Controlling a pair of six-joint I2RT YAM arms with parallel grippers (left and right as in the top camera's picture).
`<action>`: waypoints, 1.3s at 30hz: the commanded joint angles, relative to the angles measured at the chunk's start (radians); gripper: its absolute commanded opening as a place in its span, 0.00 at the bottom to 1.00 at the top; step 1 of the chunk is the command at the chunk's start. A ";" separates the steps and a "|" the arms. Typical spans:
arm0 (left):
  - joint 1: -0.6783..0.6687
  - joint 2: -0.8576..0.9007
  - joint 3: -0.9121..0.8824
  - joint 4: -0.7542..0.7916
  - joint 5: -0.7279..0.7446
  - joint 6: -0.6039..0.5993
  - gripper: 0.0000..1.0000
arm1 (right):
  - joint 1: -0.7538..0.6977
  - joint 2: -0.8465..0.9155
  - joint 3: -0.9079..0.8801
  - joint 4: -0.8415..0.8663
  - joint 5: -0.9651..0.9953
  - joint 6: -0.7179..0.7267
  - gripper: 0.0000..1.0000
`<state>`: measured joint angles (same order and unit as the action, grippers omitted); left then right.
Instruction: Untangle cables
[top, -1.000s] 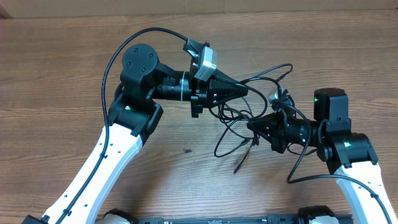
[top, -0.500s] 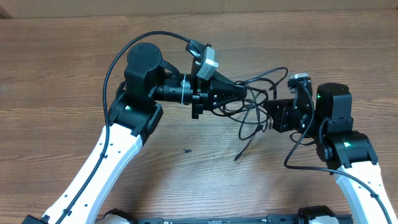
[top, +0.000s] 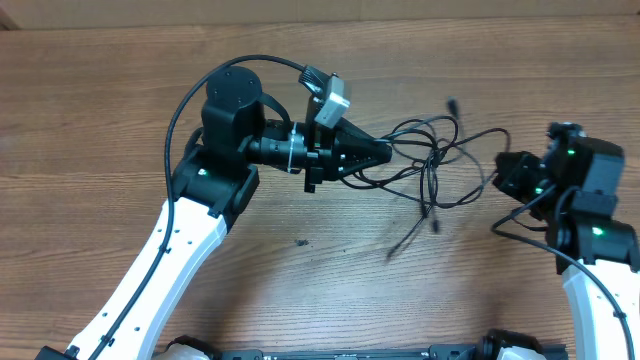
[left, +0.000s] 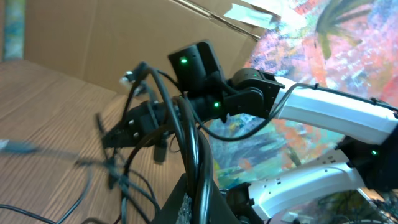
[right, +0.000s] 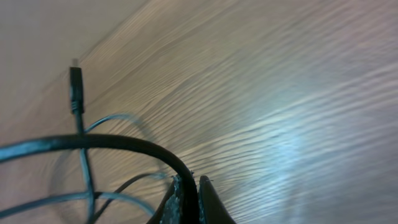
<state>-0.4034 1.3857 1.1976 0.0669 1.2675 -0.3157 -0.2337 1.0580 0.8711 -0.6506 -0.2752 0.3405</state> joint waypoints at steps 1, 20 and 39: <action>0.044 -0.013 0.017 -0.014 0.037 -0.006 0.04 | -0.108 0.000 0.006 -0.013 0.050 0.011 0.04; 0.115 -0.013 0.017 -0.018 0.006 -0.006 0.04 | -0.357 0.000 0.005 -0.048 0.038 0.012 0.19; 0.114 -0.013 0.017 -0.017 -0.218 -0.198 0.04 | -0.356 0.000 0.005 -0.084 -0.367 -0.192 0.97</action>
<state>-0.2935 1.3857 1.1976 0.0441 1.1748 -0.3889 -0.5884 1.0588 0.8711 -0.7288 -0.4774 0.2527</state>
